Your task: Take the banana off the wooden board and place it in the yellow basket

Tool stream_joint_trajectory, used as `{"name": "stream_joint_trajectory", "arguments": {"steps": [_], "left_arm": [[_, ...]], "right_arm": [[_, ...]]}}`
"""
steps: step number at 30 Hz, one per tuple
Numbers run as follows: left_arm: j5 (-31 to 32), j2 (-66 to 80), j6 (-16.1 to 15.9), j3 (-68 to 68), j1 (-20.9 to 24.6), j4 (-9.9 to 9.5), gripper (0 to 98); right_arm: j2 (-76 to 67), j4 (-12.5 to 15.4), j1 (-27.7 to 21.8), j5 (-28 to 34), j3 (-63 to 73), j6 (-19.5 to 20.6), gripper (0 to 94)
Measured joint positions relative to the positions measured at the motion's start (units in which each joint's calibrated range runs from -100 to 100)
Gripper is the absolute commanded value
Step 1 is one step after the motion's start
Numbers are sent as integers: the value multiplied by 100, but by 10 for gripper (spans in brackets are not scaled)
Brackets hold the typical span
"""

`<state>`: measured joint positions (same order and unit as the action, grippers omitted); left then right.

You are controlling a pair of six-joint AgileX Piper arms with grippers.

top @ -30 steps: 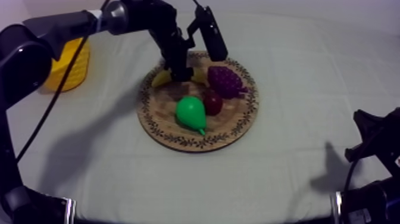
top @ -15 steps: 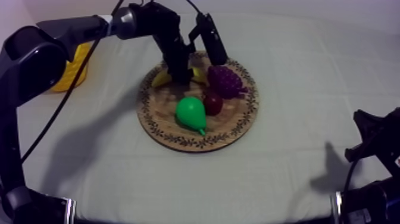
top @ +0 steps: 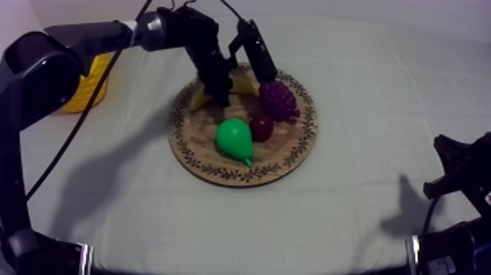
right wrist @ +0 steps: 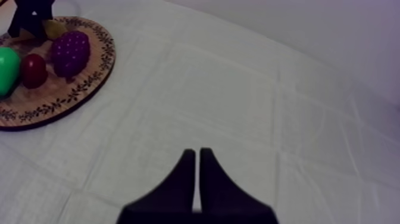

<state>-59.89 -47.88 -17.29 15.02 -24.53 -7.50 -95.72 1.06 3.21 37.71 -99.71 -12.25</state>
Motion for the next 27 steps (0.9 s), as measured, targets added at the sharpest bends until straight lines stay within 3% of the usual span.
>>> {"name": "stream_joint_trajectory", "arguments": {"steps": [10,19,27], "left_arm": [[-37,933,63,-590,118,24,271],[-229,2595,-79,-964,536,421,260],[-572,3796,-115,-803,1095,531,282]], "right_arm": [[0,0,0,0,0,0,6],[0,0,0,0,0,0,6],[0,0,0,0,0,0,6]]}}
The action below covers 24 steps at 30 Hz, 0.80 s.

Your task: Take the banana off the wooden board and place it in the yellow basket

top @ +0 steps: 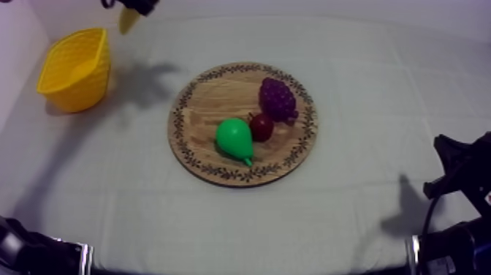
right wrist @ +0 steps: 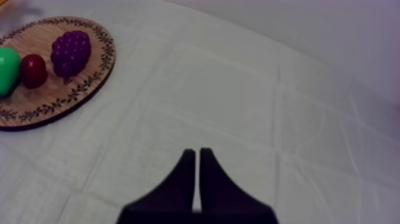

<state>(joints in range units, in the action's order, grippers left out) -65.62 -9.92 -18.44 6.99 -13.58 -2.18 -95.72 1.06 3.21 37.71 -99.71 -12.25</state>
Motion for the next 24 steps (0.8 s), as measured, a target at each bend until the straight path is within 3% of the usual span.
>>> {"name": "stream_joint_trajectory", "arguments": {"steps": [9,17,24], "left_arm": [[-141,35,-29,189,770,74,300],[58,-510,-179,138,1510,306,284],[141,-997,-175,374,1945,312,304]], "right_arm": [[0,0,0,0,0,0,6],[0,0,0,0,0,0,6],[0,0,0,0,0,0,6]]}}
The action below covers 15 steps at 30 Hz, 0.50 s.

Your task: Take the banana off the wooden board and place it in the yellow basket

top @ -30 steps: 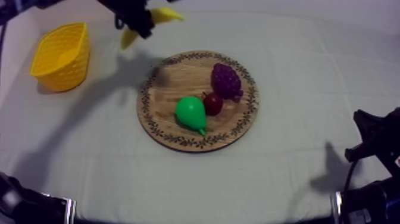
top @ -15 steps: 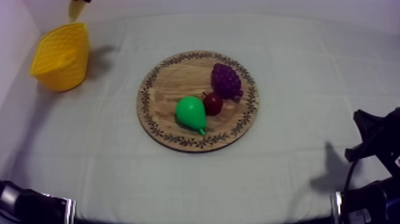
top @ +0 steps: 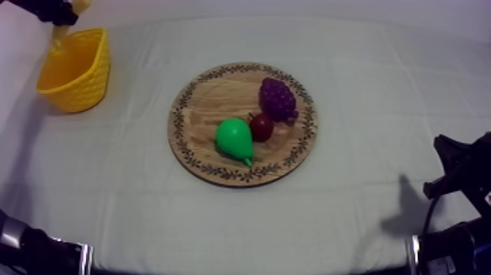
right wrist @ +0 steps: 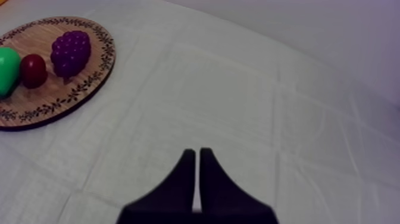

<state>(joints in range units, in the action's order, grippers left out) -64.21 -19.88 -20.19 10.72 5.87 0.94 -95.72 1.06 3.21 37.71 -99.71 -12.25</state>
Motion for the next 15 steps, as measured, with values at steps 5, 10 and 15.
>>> {"name": "stream_joint_trajectory", "arguments": {"steps": [5,10,15], "left_arm": [[25,-354,26,209,174,17,335],[48,-675,60,302,242,9,455],[236,-679,137,118,267,-44,647]], "right_arm": [[0,0,0,0,0,3,6],[0,0,0,0,0,-10,6],[0,0,0,0,0,-2,6]]}}
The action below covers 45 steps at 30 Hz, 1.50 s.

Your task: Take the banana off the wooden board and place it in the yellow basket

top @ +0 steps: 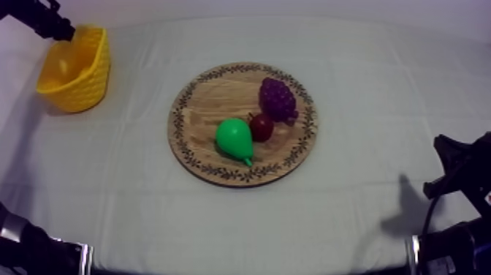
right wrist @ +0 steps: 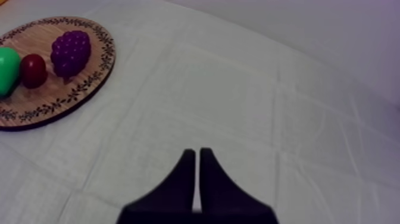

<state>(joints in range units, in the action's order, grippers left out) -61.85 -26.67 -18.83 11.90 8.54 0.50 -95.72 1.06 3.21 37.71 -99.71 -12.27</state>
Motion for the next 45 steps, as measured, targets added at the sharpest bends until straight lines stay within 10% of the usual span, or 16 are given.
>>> {"name": "stream_joint_trajectory", "arguments": {"steps": [12,20,37,45], "left_arm": [[570,1299,471,-1112,-44,-100,715],[1160,3316,982,-2578,-304,-271,598],[400,8097,1477,-5172,-985,-238,379],[317,9931,1935,-6071,-1203,-630,261]], "right_arm": [[0,0,2,0,0,3,6],[0,0,12,0,0,3,6],[0,0,8,2,0,3,6],[0,0,8,2,0,3,6]]}}
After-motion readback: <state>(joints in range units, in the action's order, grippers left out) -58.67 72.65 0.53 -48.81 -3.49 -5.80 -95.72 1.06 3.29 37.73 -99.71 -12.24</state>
